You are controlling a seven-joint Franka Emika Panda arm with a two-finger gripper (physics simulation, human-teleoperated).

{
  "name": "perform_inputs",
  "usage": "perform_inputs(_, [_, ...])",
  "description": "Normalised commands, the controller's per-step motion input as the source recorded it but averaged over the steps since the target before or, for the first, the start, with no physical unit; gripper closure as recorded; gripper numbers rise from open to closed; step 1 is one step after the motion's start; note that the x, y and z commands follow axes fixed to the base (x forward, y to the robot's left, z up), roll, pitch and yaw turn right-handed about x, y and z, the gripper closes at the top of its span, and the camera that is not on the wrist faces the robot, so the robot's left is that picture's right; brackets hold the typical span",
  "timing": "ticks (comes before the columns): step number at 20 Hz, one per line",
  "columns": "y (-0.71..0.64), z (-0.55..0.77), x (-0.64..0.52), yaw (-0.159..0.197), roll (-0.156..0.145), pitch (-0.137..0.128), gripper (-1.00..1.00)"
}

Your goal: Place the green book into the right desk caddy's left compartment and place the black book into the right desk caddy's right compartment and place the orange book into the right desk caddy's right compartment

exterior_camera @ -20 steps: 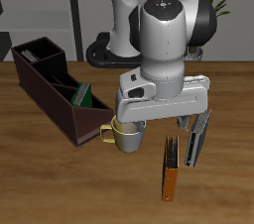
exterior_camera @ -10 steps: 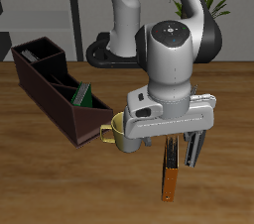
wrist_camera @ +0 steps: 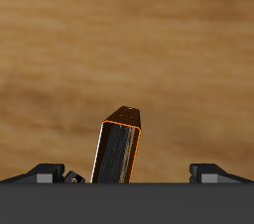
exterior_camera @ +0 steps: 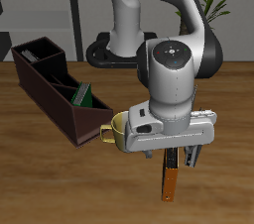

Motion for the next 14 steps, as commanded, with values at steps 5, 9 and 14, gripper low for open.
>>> perform_inputs(5, [0.05, -0.23, -0.01, 0.004, -0.001, -0.006, -1.0])
perform_inputs(9, [0.11, -0.25, -0.07, -0.011, -0.019, -0.024, -1.0])
perform_inputs(14, [0.14, -0.28, -0.09, -0.016, -0.036, -0.025, -1.0])
